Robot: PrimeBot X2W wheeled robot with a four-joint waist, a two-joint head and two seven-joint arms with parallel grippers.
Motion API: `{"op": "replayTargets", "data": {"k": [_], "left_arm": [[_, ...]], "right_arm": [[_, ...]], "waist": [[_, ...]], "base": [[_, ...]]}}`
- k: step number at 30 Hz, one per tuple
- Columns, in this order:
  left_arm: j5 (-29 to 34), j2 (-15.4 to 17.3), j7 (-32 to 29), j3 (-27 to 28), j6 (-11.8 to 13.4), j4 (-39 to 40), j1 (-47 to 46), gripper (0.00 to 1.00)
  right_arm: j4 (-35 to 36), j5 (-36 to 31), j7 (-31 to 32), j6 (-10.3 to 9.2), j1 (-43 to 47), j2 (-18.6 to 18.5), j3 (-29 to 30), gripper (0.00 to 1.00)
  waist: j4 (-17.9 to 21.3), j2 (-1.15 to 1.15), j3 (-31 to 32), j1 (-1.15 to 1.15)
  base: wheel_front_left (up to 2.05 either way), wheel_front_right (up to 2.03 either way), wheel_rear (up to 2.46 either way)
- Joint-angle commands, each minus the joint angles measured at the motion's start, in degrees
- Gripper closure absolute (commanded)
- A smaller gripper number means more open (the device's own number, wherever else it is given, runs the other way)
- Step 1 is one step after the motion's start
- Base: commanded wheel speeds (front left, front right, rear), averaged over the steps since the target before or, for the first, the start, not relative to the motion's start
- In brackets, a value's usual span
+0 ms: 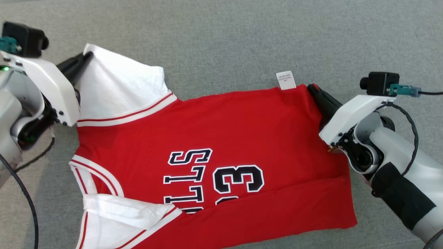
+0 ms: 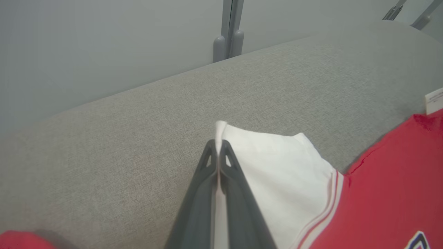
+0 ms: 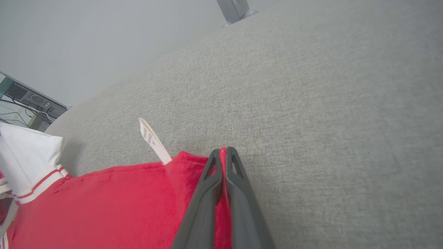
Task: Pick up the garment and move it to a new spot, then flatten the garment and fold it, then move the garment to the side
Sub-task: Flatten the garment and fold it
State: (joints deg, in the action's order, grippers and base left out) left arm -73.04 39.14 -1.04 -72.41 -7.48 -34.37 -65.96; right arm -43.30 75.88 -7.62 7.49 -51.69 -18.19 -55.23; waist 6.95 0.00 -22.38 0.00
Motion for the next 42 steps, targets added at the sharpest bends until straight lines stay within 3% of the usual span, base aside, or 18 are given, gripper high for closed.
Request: {"op": "replayTargets", "data": {"k": [1,18,42], "left_arm": [[1.08,0.57,0.88,-0.3,0.0,0.96,1.26,1.0],[6.72,2.64,9.14,-1.06,-0.01,8.7,12.1,1.0],[10.25,5.79,9.78,-1.01,0.0,16.97,25.42,1.0]], "right_arm": [[0.16,0.64,-0.74,0.01,1.09,-0.67,-0.31,1.0],[1.01,4.17,-2.61,0.01,7.95,-6.58,-3.11,1.0],[3.26,5.99,-2.0,0.01,14.54,-11.01,-5.67,1.0]], "waist": [[-0.76,0.0,1.26,0.0],[-5.53,0.0,11.22,0.0],[-8.93,0.0,16.48,0.0]], "base": [[0.0,0.0,0.0],[0.0,0.0,0.0],[0.0,0.0,0.0]]}}
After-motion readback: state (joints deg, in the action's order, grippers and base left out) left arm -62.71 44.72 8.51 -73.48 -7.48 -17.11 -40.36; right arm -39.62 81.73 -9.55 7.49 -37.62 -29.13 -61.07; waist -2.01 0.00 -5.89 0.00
